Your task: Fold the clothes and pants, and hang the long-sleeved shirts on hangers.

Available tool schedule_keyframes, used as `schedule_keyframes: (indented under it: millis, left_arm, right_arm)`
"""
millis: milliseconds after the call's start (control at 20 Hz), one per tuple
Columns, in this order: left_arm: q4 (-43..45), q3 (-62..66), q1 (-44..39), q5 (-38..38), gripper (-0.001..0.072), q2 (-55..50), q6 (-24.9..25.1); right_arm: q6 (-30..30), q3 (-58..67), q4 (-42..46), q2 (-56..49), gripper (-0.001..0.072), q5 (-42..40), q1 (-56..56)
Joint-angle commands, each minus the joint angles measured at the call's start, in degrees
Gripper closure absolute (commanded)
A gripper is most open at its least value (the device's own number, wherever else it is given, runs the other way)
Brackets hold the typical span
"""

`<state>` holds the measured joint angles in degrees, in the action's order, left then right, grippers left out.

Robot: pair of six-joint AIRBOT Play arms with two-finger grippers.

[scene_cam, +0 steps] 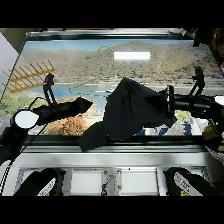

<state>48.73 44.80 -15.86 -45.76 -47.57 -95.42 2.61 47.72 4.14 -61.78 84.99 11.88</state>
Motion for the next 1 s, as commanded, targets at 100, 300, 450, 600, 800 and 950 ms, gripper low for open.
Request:
schedule_keyframes:
  millis: [100,300,450,600,800,950]
  left_arm:
    - [-3.69,2.38,-5.07,5.2,0.0313,-5.68,-2.05]
    - [-3.28,-1.05,-3.5,4.46,0.0313,-2.03,-1.84]
    - [-3.37,-7.54,0.72,1.22,0.0312,4.26,-0.76]
    - [-6.51,-14.51,5.81,-0.61,-0.0013,8.46,-0.24]
    - [-21.46,-23.08,11.04,1.38,-0.0013,8.04,9.31]
    - [-38.91,-26.32,10.56,-0.35,-0.0013,1.73,24.63]
  right_arm:
    - [-1.2,0.07,0.15,0.33,0.0705,-0.24,0.0]
    - [-3.56,0.07,0.17,0.33,0.0705,-0.79,0.26]
    - [-3.56,0.07,0.17,0.33,0.0705,-0.79,0.52]
    - [-3.56,0.07,0.17,0.33,0.0705,-0.81,0.48]
    - [-5.05,0.07,0.17,0.33,0.0705,-0.81,0.46]
    - [-5.07,0.07,0.2,0.33,0.0705,-1.2,0.42]
